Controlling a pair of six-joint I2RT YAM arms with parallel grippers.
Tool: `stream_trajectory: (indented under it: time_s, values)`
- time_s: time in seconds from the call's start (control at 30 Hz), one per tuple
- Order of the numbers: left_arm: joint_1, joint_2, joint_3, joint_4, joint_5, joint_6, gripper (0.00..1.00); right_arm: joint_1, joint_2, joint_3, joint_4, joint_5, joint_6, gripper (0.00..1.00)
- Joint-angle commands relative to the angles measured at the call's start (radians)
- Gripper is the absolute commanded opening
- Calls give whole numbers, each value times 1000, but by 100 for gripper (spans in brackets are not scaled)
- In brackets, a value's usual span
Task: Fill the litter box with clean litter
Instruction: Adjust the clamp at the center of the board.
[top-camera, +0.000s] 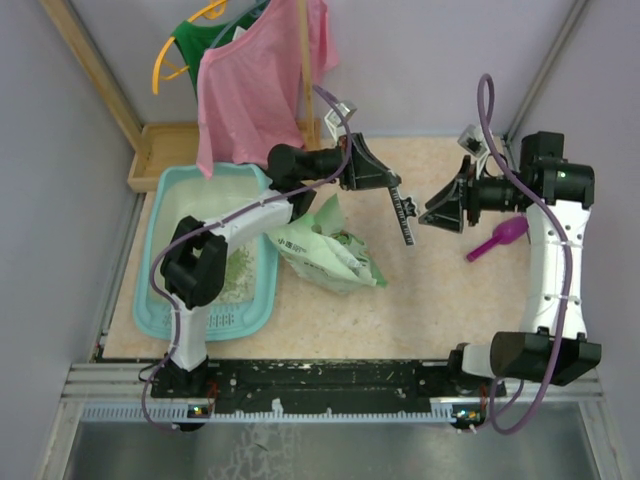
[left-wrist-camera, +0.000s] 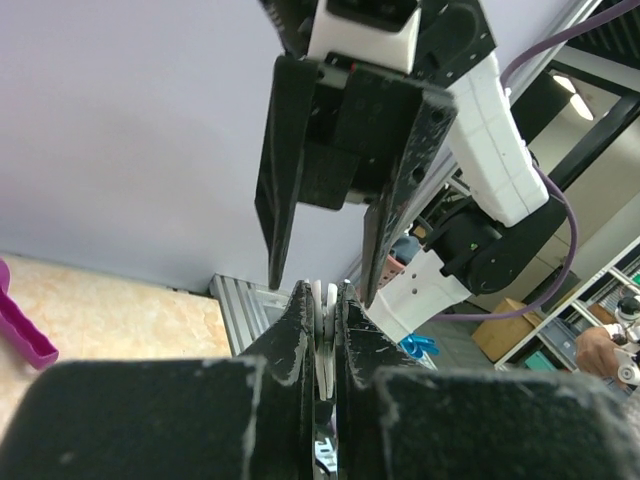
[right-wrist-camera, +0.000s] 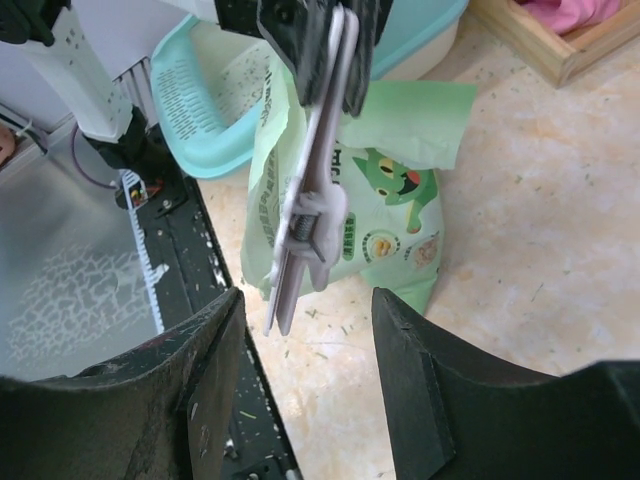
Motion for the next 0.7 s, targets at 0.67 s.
stream_trajectory:
  time_s: [0.67]
  values:
    - [-31,-14,61,-59,25,60,2,75,61,101,25,-16,36,29]
